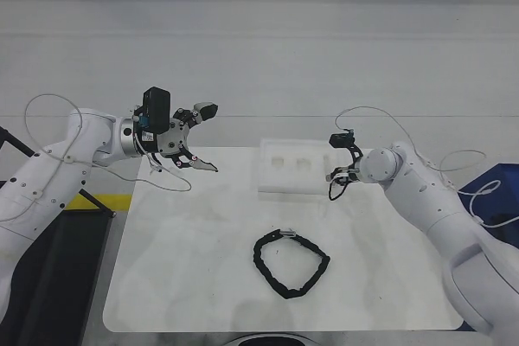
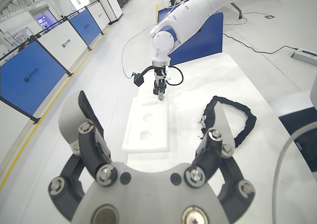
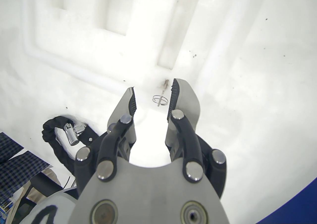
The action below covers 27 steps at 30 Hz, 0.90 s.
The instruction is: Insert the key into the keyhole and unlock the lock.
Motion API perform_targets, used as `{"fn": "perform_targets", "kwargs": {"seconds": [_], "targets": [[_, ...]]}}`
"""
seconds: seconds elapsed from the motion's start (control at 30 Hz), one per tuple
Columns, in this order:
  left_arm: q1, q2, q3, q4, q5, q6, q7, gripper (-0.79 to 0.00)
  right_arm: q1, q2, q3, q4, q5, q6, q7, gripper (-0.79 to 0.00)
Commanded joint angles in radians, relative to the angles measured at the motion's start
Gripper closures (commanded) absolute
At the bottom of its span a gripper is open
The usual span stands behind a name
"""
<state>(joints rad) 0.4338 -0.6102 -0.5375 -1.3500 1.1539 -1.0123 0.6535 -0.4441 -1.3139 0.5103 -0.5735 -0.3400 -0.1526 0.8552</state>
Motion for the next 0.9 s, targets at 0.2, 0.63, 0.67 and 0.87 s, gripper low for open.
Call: {"fn": "perform_targets", "kwargs": {"seconds": [0.2, 0.63, 0.67, 0.87], "targets": [[0.000, 0.000, 0.000, 0.000, 0.000, 0.000, 0.000, -0.785, 0.002, -0.018, 0.002, 0.023, -0.012, -0.005, 0.033, -0.268], [0.000, 0.000, 0.000, 0.000, 0.000, 0.000, 0.000, -0.785, 0.023, -0.059, 0.009, 0.106, -0.010, -0.018, 0.047, -0.228], [0.000, 0.000, 0.000, 0.000, 0.000, 0.000, 0.000, -0.785, 0.025, -0.063, 0.007, 0.113, -0.015, -0.015, 0.047, -0.225], [0.000, 0.000, 0.000, 0.000, 0.000, 0.000, 0.000, -0.785, 0.034, -0.088, 0.003, 0.159, -0.025, -0.009, 0.044, -0.215]]}}
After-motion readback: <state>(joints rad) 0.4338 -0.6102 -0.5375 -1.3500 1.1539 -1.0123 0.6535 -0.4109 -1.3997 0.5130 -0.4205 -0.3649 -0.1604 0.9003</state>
